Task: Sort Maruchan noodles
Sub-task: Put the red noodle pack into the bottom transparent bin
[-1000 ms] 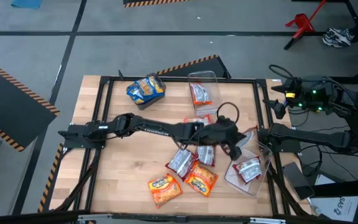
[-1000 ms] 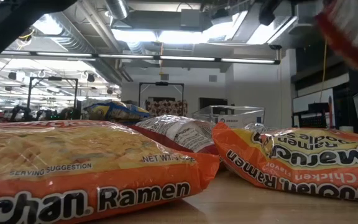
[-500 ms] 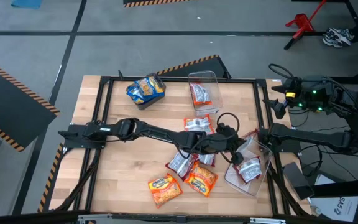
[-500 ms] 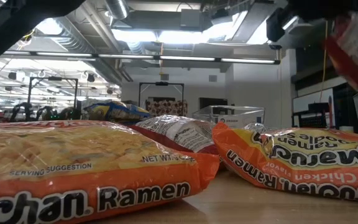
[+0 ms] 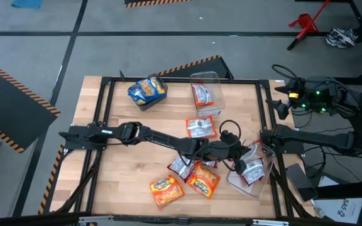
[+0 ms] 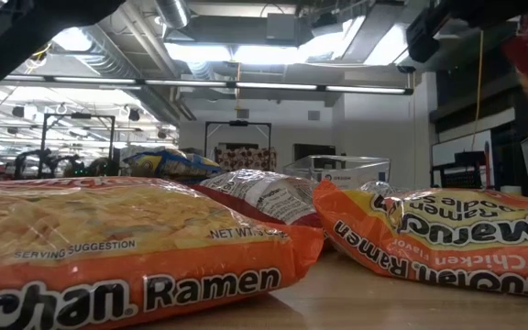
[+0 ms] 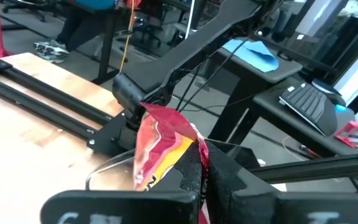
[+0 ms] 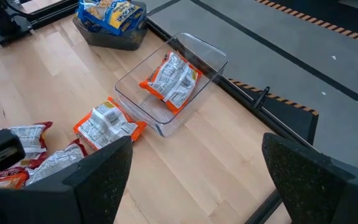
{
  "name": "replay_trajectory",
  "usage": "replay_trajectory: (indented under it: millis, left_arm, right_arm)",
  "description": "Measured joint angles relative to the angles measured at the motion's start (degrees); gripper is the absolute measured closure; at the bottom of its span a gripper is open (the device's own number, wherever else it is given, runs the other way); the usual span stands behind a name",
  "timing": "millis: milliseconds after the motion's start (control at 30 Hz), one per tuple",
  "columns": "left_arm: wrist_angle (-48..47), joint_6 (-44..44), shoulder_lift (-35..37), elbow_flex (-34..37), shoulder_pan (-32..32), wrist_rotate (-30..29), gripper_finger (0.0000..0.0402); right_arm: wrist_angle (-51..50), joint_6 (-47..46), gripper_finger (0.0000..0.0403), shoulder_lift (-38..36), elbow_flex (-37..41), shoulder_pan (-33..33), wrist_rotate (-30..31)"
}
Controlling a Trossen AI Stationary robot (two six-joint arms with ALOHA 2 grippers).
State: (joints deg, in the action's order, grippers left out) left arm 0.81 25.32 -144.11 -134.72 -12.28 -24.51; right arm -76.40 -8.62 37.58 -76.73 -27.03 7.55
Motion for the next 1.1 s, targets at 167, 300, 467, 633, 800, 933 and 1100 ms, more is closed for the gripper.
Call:
replay_trajectory:
  millis: [167, 300, 467, 633, 800, 933, 1100]
  left_arm:
    - [-0.2, 2.5, -0.1, 0.0, 0.6, 1.8, 0.0402]
    - [0.5, 2.9, -1.0, 0.0, 0.7, 3.9, 0.0401]
    - [1.1, 3.1, -2.4, 0.0, 0.6, 6.0, 0.0378]
    - [1.5, 3.1, -2.9, 0.0, 1.0, 8.6, 0.0327]
    - [3.1, 3.1, -2.9, 0.0, 2.0, 12.7, 0.0278]
    - [5.2, 7.4, -2.8, 0.0, 2.8, 16.5, 0.0258]
    - [4.6, 16.5, -2.6, 0.0, 4.3, 23.5, 0.0257]
  right_arm:
    - [0.0, 0.0, 0.0056, 0.0, 0.0, 0.0, 0.0]
    - [0.0, 0.0, 0.0056, 0.0, 0.0, 0.0, 0.0]
    - [0.0, 0.1, 0.0056, 0.0, 0.0, 0.0, 0.0]
    - [0.0, 0.3, 0.0056, 0.0, 0.0, 0.0, 0.0]
    - [0.0, 0.4, 0.0056, 0.0, 0.0, 0.0, 0.0]
    - [0.0, 1.0, 0.0056, 0.0, 0.0, 0.0, 0.0]
    - [0.0, 1.5, 0.0056, 0.0, 0.0, 0.0, 0.0]
